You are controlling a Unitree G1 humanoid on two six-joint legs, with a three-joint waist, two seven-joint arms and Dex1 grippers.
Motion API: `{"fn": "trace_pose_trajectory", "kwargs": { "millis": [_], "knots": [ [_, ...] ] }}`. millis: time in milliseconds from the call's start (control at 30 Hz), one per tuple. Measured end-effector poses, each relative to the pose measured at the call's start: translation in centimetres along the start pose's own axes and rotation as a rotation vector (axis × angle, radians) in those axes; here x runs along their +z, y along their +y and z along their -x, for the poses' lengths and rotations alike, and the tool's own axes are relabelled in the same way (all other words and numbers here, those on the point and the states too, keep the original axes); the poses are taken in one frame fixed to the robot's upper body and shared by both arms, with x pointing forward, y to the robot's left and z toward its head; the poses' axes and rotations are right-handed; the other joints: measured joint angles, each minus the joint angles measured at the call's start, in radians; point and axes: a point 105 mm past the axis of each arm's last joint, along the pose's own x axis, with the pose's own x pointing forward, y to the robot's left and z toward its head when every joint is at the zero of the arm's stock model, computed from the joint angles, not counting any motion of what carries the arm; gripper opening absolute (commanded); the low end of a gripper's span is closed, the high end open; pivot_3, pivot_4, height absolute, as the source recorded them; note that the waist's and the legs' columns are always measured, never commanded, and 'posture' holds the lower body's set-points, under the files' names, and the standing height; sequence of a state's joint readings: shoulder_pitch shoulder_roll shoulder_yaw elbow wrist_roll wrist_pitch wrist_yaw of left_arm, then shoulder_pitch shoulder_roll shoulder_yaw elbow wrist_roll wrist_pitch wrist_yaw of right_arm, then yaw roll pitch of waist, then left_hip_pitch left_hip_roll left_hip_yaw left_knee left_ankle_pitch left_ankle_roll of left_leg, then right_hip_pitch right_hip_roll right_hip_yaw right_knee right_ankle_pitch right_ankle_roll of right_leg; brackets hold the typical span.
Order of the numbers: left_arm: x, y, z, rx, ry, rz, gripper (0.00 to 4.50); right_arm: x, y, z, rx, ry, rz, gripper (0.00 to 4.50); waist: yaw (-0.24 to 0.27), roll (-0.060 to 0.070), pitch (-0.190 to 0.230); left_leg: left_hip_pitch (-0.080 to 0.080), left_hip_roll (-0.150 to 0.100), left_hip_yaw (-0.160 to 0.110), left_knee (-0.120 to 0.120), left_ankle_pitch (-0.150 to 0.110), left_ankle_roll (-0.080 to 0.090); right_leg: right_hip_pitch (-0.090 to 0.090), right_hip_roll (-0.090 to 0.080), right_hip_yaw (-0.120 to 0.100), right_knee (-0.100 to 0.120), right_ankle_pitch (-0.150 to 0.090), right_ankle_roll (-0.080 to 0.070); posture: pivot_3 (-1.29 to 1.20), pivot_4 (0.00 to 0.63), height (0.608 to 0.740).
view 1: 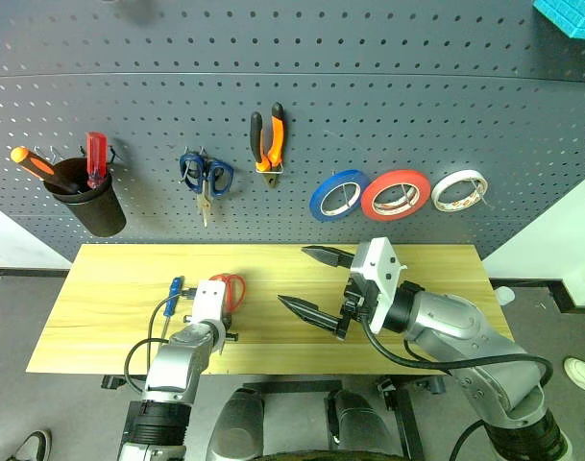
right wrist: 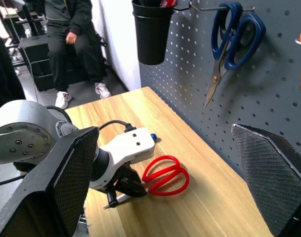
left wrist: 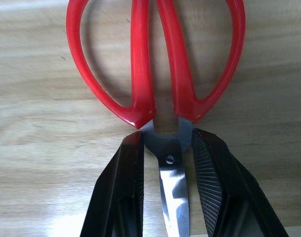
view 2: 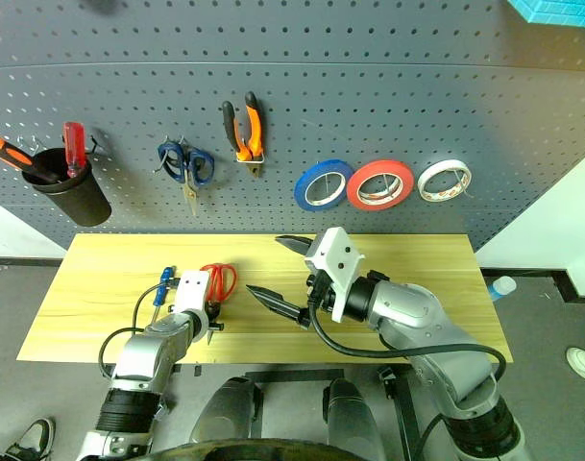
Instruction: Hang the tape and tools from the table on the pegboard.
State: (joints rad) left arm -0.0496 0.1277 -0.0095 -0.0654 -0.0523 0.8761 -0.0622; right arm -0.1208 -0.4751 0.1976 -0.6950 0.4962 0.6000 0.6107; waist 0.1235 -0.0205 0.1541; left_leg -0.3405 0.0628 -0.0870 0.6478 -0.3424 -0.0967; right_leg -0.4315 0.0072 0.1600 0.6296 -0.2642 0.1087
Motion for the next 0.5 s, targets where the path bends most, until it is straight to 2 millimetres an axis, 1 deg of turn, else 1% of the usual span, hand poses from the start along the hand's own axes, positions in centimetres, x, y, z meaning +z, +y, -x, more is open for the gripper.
{"fn": "trace_pose_trajectory", "kwargs": {
  "millis": [167, 300, 500],
  "knots": [
    [1.0, -0.3, 0.2, -0.012, -0.075, -0.015, 1.05, 0.1, -0.2, 0.2, 0.002, 0.0, 0.007, 4.5, 0.0, 0.0, 0.0, 0.0, 0.0, 0.0, 0.0, 0.0, 0.0, 0.0, 0.0, 0.0, 0.0, 0.0, 0.0, 0.27, 0.119, 0.727],
    [2.1, -0.1, 0.4, -0.001, -0.144, -0.044, 1.05, 0.1, -0.2, 0.2, 0.004, 0.001, 0.01, 4.5, -0.001, 0.0, 0.0, 0.0, 0.0, 0.0, 0.0, 0.0, 0.0, 0.0, 0.0, 0.0, 0.0, 0.0, 0.0, 0.27, 0.119, 0.727],
    [3.5, -0.4, 1.0, -0.009, -0.282, -0.154, 1.05, -0.1, -0.6, 0.2, 0.003, 0.004, 0.008, 4.5, 0.002, 0.0, 0.0, 0.0, 0.0, 0.0, 0.0, 0.0, 0.0, 0.0, 0.0, 0.0, 0.0, 0.0, 0.0, 0.28, 0.116, 0.727]
  ]
}}
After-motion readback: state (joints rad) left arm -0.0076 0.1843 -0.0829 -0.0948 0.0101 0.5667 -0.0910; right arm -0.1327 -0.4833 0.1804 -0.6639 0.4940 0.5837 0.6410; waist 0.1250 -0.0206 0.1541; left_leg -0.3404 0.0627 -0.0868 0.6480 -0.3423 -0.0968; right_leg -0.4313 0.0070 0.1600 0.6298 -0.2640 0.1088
